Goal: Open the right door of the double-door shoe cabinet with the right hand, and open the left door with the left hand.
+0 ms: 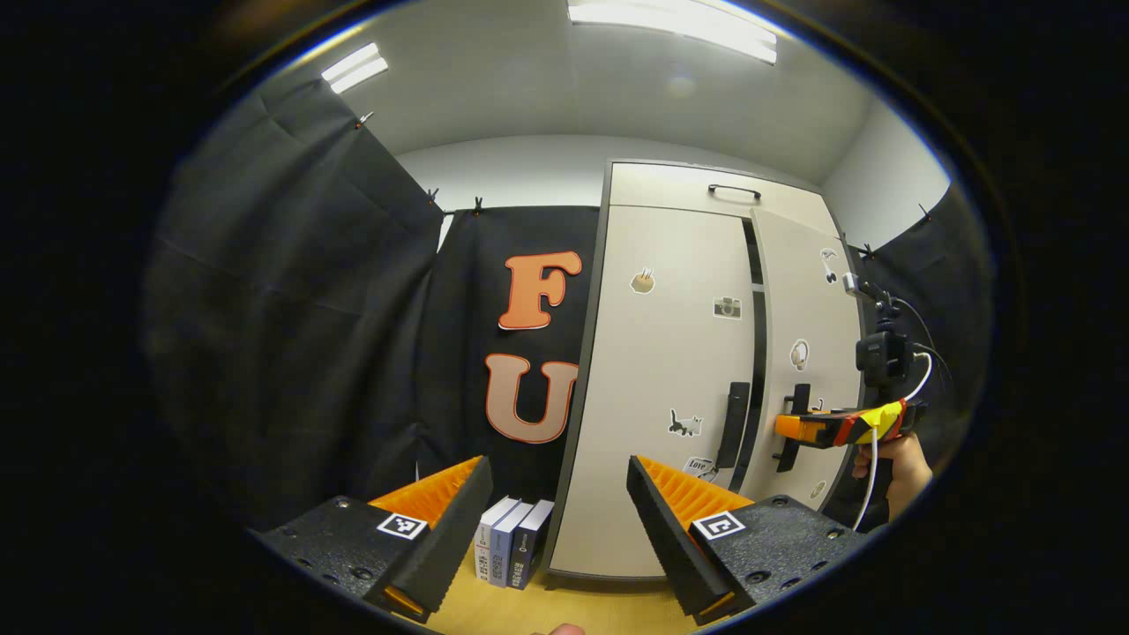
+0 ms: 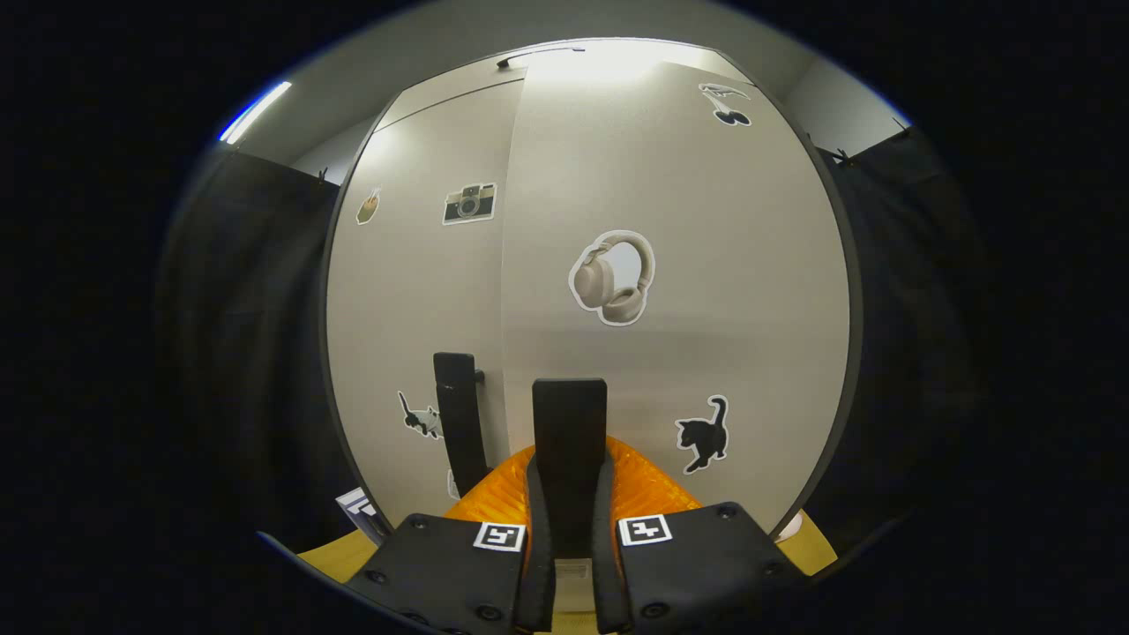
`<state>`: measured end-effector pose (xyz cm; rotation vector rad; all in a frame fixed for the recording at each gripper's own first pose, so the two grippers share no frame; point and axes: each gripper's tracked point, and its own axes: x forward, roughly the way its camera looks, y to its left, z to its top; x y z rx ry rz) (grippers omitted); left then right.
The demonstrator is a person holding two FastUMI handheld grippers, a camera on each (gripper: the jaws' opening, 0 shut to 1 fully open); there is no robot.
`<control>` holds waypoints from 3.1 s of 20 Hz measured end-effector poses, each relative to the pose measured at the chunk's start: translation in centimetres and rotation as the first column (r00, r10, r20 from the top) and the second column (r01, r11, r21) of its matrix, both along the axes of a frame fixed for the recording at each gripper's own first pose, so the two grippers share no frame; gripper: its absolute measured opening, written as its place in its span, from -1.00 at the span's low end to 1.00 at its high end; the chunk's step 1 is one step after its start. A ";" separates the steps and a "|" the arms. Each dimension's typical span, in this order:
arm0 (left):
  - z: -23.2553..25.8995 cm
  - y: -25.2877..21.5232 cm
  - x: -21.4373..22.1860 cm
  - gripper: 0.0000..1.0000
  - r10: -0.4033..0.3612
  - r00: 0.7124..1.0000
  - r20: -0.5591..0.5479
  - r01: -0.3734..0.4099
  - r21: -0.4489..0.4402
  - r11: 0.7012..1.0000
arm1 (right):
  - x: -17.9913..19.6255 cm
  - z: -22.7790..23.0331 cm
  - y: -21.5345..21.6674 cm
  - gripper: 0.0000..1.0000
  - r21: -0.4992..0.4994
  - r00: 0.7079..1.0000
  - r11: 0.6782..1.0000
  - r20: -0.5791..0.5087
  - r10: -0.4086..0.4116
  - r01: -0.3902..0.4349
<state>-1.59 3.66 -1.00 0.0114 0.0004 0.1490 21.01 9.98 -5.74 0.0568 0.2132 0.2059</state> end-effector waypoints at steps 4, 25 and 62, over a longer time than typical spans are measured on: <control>1.0 -0.9 -0.2 0.89 0.030 0.999 0.012 -0.030 0.020 0.999 | -2.2 0.4 -0.9 -0.49 -0.012 0.998 0.998 0.011 0.063 -0.063; -1.8 -10.3 -1.1 0.89 0.005 0.999 -0.034 -0.005 -0.014 1.000 | -10.2 2.4 -13.9 -0.52 -0.053 0.994 0.994 0.047 0.102 -0.100; -4.6 -18.4 15.4 0.89 -0.230 0.971 -0.059 0.231 0.001 0.973 | -20.7 4.1 -21.7 0.04 -0.047 0.981 0.984 0.105 -0.166 0.171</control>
